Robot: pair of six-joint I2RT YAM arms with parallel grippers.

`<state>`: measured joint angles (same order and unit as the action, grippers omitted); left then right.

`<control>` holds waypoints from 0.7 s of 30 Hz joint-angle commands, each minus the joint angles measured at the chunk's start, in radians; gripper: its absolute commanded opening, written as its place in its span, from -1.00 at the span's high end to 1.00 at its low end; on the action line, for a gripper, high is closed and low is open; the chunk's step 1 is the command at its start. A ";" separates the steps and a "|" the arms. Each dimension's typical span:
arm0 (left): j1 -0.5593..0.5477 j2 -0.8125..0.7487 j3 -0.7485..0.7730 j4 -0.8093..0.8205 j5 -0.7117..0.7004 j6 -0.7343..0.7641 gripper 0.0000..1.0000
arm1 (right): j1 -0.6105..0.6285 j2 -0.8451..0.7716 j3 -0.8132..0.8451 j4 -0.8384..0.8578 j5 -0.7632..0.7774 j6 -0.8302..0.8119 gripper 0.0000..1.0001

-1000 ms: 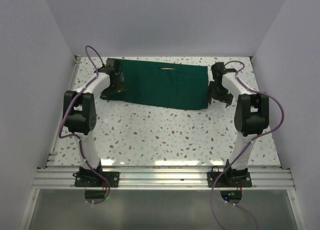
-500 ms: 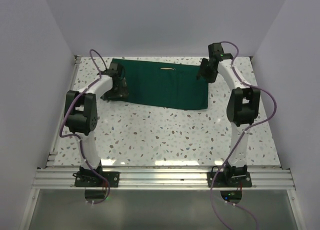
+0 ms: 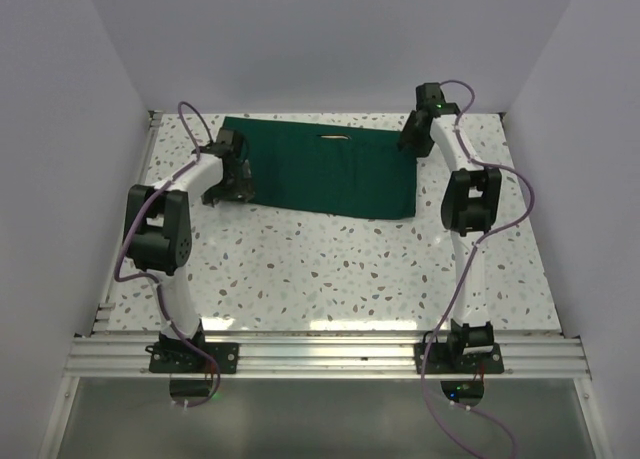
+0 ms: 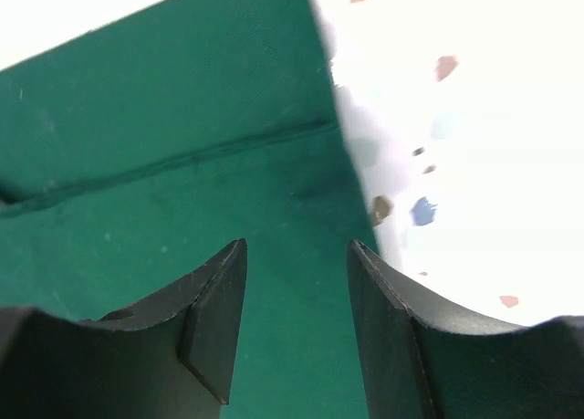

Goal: Open and lay out the surgical kit
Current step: Open the surgical kit at the center of the board.

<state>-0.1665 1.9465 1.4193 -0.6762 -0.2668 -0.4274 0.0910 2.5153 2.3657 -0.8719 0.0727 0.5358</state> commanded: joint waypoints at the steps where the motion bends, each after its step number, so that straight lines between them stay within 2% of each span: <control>1: -0.002 -0.052 -0.005 0.001 -0.026 0.029 -0.79 | -0.017 -0.009 0.049 -0.007 0.078 0.013 -0.04; 8: -0.002 -0.043 -0.002 0.000 -0.025 0.029 -0.80 | -0.030 0.031 0.052 -0.007 0.118 0.007 -0.15; 13: -0.002 -0.040 -0.006 -0.003 -0.031 0.030 -0.80 | -0.034 0.089 0.101 0.020 0.090 0.020 -0.12; 17: -0.002 -0.040 -0.010 -0.010 -0.040 0.032 -0.80 | -0.034 0.112 0.113 0.039 0.072 0.035 0.01; 20: -0.002 -0.040 -0.013 -0.011 -0.048 0.033 -0.80 | -0.034 0.117 0.113 0.042 0.070 0.036 0.38; 21: -0.002 -0.041 -0.014 -0.011 -0.051 0.033 -0.80 | -0.034 0.116 0.112 0.039 0.076 0.035 0.43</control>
<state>-0.1661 1.9442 1.4124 -0.6769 -0.2916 -0.4221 0.0597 2.6141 2.4443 -0.8433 0.1467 0.5591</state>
